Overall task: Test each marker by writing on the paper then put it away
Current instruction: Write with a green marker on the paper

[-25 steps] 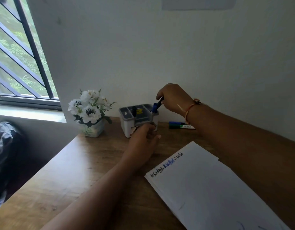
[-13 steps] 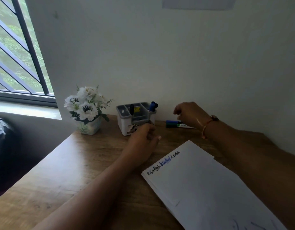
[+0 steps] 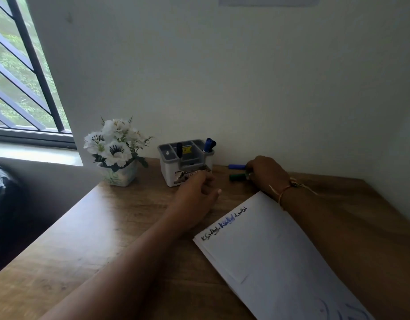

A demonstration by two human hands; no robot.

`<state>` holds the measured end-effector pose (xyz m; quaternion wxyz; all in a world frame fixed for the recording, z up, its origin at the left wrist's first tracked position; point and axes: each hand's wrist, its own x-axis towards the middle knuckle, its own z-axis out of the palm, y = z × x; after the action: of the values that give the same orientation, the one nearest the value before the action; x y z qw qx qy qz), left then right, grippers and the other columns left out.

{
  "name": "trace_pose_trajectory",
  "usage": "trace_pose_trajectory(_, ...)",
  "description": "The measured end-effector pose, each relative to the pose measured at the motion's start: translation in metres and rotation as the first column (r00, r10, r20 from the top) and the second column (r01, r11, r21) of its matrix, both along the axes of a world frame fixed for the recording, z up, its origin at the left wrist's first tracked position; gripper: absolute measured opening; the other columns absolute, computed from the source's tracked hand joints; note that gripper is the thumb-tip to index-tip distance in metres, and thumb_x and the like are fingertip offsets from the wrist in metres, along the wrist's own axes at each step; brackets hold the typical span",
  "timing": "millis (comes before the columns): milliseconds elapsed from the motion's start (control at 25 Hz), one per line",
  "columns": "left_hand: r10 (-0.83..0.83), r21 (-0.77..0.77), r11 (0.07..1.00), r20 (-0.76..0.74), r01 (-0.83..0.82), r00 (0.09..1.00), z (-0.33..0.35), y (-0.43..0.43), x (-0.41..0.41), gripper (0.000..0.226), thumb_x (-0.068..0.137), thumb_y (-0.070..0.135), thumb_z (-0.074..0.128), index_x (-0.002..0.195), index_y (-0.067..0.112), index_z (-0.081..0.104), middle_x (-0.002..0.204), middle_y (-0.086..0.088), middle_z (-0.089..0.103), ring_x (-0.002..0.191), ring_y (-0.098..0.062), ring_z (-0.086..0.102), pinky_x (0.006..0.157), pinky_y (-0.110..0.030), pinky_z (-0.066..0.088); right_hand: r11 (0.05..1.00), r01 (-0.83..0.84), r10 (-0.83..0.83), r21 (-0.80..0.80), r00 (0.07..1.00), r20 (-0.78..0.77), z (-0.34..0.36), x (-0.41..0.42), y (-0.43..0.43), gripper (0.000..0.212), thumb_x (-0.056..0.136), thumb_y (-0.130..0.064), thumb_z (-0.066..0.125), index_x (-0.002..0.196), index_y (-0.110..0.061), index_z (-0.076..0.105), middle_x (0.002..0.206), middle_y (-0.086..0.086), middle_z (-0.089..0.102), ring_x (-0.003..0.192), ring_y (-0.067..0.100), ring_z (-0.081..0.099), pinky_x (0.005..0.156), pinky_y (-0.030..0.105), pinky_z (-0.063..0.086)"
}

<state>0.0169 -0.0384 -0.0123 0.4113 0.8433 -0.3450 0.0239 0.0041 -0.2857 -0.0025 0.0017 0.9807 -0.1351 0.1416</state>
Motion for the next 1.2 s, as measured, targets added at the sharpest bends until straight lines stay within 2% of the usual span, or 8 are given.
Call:
trace_pose_trajectory(280,0.008,-0.014,1.0,0.003,-0.008,1.0,0.002,0.0,-0.003,0.046,0.092,0.04,0.062,0.134,0.026,0.05,0.122,0.008,0.061,0.104,-0.005,0.059,0.089,-0.028,0.054,0.988,-0.112,0.093,0.106,0.981,0.17,0.026,-0.032,0.027,0.013,0.087,-0.029,0.06,0.097,-0.024,0.066,0.089,0.008,0.065,0.082,0.023,0.06,0.069,0.034,0.051)
trace_pose_trajectory(400,0.016,-0.165,0.986,-0.023,-0.019,1.0,0.009,-0.001,-0.013,0.051,0.093,0.045,0.058,0.138,0.029,0.042,0.124,0.01,0.06,0.108,-0.006,0.059,0.09,-0.029,0.054,0.946,-0.277,0.235,0.17,0.944,0.233,0.047,-0.062,0.053,0.014,0.084,-0.032,0.066,0.097,-0.026,0.064,0.09,-0.003,0.068,0.083,0.012,0.062,0.072,0.027,0.053)
trace_pose_trajectory(480,-0.001,-0.257,0.966,0.0,0.001,1.0,0.013,0.0,-0.02,0.043,0.094,0.045,0.055,0.133,0.029,0.045,0.119,0.008,0.063,0.104,-0.005,0.062,0.086,-0.03,0.056,0.905,-0.348,0.286,0.247,0.924,0.254,0.052,-0.086,0.068,0.016,0.083,-0.032,0.068,0.098,-0.03,0.063,0.092,-0.012,0.066,0.084,0.002,0.062,0.072,0.016,0.049)
trace_pose_trajectory(560,-0.04,-0.276,0.96,0.026,0.046,0.999,0.017,0.001,-0.025,0.025,0.095,0.04,0.055,0.117,0.029,0.056,0.101,0.009,0.067,0.089,-0.006,0.065,0.078,-0.033,0.059,0.884,-0.369,0.293,0.288,0.916,0.275,0.049,-0.105,0.076,0.02,0.082,-0.035,0.069,0.1,-0.034,0.061,0.091,-0.017,0.063,0.083,-0.002,0.06,0.071,0.014,0.047)
trace_pose_trajectory(680,-0.146,-0.283,0.951,-0.052,0.125,0.988,0.022,0.0,-0.033,0.012,0.093,0.031,0.061,0.102,0.023,0.064,0.086,0.004,0.07,0.076,-0.01,0.069,0.072,-0.035,0.061,0.874,-0.383,0.296,0.3,0.908,0.296,0.038,-0.118,0.076,0.026,0.083,-0.038,0.065,0.108,-0.037,0.06,0.094,-0.016,0.063,0.08,-0.002,0.059,0.067,0.018,0.049)
trace_pose_trajectory(840,-0.229,-0.332,0.929,-0.164,0.165,0.96,0.024,-0.006,-0.046,0.009,0.091,0.022,0.066,0.098,0.017,0.063,0.08,-0.002,0.073,0.069,-0.008,0.071,0.063,-0.021,0.056,0.881,-0.445,0.399,0.161,0.881,0.254,0.024,-0.113,0.072,0.043,0.087,-0.05,0.05,0.126,-0.035,0.057,0.115,-0.012,0.066,0.099,0.004,0.06,0.082,0.028,0.052)
trace_pose_trajectory(1040,-0.223,-0.319,0.935,-0.182,0.156,0.958,0.021,-0.009,-0.047,0.014,0.092,0.023,0.065,0.096,0.009,0.062,0.073,-0.003,0.072,0.063,-0.007,0.068,0.06,-0.019,0.054,0.842,-0.478,0.403,0.25,0.866,0.297,0.005,-0.108,0.076,0.023,0.092,-0.039,0.051,0.105,-0.025,0.063,0.095,-0.004,0.066,0.081,0.009,0.059,0.07,0.031,0.05)
trace_pose_trajectory(1200,-0.229,-0.301,0.939,-0.195,0.164,0.954,0.019,-0.01,-0.047,0.017,0.09,0.025,0.065,0.096,0.009,0.062,0.075,-0.004,0.072,0.064,-0.008,0.067,0.062,-0.019,0.054,0.837,-0.484,0.403,0.255,0.86,0.312,0.0,-0.109,0.077,0.021,0.095,-0.039,0.047,0.1,-0.026,0.062,0.087,-0.004,0.064,0.074,0.008,0.056,0.064,0.028,0.047)
